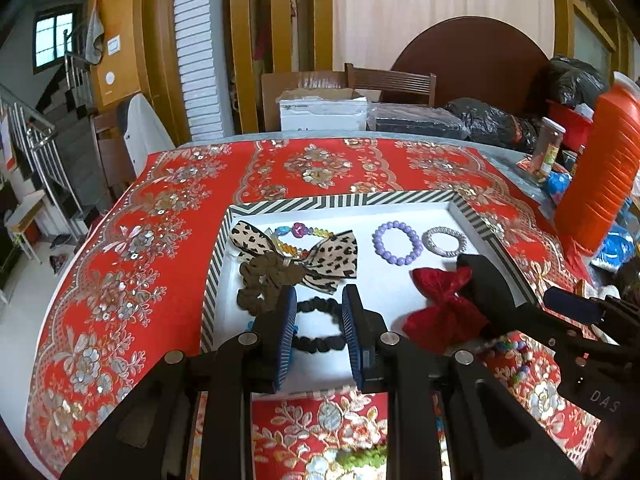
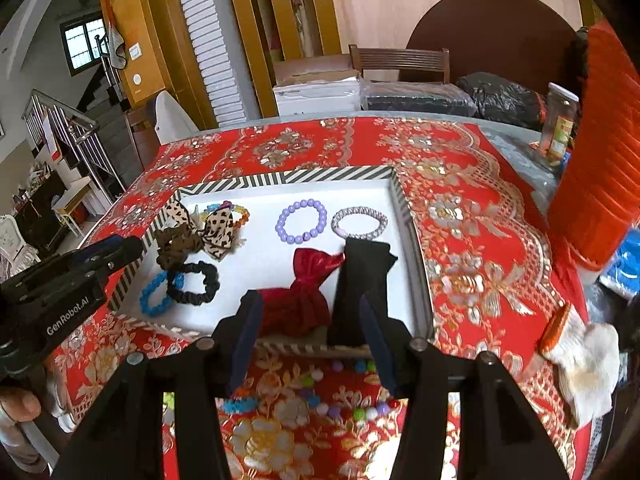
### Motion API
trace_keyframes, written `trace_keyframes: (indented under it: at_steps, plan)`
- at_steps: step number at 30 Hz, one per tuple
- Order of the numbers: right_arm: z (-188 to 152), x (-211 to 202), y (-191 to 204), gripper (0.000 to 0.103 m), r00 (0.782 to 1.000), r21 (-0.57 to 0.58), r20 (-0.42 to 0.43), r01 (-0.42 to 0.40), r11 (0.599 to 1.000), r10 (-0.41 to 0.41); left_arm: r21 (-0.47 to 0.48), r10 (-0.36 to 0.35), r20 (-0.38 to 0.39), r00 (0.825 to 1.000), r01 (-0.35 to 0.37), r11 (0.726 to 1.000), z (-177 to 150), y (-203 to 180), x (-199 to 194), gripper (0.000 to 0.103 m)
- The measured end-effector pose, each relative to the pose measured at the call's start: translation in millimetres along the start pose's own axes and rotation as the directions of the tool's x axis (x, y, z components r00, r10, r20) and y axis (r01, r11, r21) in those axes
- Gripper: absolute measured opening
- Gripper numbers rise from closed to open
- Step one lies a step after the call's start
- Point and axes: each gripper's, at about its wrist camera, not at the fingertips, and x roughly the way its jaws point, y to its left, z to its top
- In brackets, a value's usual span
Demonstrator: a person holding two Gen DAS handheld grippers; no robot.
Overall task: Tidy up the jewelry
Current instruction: 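Withdraw both open tools from the tray back toward the bracelet pile, then grasp the green beaded bracelet with the left tool while the right tool grasps the multicolour bead strand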
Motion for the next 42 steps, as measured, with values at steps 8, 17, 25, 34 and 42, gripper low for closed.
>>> trace_keyframes:
  at_steps: [8, 17, 25, 34, 42]
  plan:
    - [-13, -15, 4, 0.054, 1.000, -0.019, 0.008, 0.004, 1.000, -0.004, 0.007, 0.000, 0.011, 1.000, 0.000, 1.000, -12, -7, -18, 0.021]
    - [-25, -34, 0, 0.054, 1.000, -0.033, 0.022, 0.010, 0.999, -0.009, 0.009, 0.003, 0.020, 1.000, -0.003, 1.000, -21, -11, -30, 0.022]
    - [-32, -43, -4, 0.054, 1.000, -0.029, 0.019, 0.015, 0.999, -0.014, 0.011, 0.000, 0.016, 1.000, 0.000, 1.000, -28, -14, -36, 0.022]
    - [-39, -43, -2, 0.054, 1.000, -0.033, 0.006, 0.007, 0.999, -0.007, 0.011, -0.002, 0.004, 1.000, 0.002, 1.000, -32, -12, -36, 0.022]
    - [-40, -36, -4, 0.055, 1.000, -0.027, -0.012, 0.003, 1.000, -0.003, 0.003, -0.004, -0.019, 1.000, 0.004, 1.000, -34, -8, -30, 0.022]
